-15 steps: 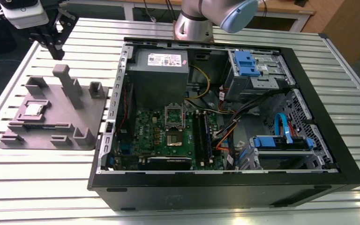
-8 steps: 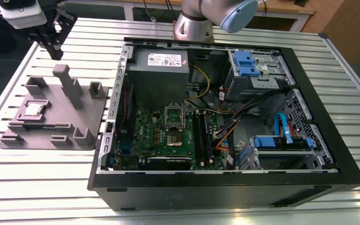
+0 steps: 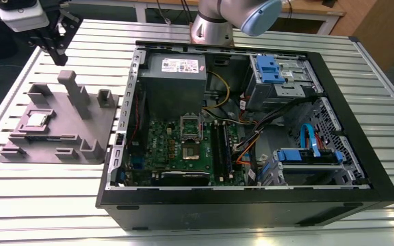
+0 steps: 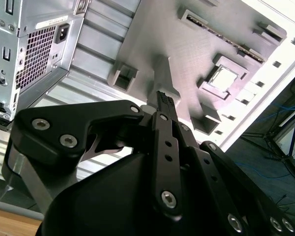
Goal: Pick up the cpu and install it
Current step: 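Reach for the cpu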
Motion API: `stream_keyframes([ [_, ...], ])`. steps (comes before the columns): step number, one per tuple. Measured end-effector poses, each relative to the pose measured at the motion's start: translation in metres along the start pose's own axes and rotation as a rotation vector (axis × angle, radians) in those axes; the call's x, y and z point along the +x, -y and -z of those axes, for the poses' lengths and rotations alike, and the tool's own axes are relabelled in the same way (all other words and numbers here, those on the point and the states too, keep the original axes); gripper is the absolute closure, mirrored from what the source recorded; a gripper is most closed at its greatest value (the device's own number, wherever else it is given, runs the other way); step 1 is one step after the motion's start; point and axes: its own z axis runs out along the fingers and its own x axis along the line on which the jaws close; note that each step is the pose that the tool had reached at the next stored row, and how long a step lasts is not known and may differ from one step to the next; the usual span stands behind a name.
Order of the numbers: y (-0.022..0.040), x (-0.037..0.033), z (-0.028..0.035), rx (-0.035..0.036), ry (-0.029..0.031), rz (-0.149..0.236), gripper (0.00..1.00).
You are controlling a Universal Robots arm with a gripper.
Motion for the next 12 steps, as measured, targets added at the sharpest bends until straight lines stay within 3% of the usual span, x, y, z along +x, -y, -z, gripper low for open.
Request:
stream_keyframes([
  [12, 0.0001, 0.0012, 0.0, 0.0, 0.0, 0.0, 0.89],
])
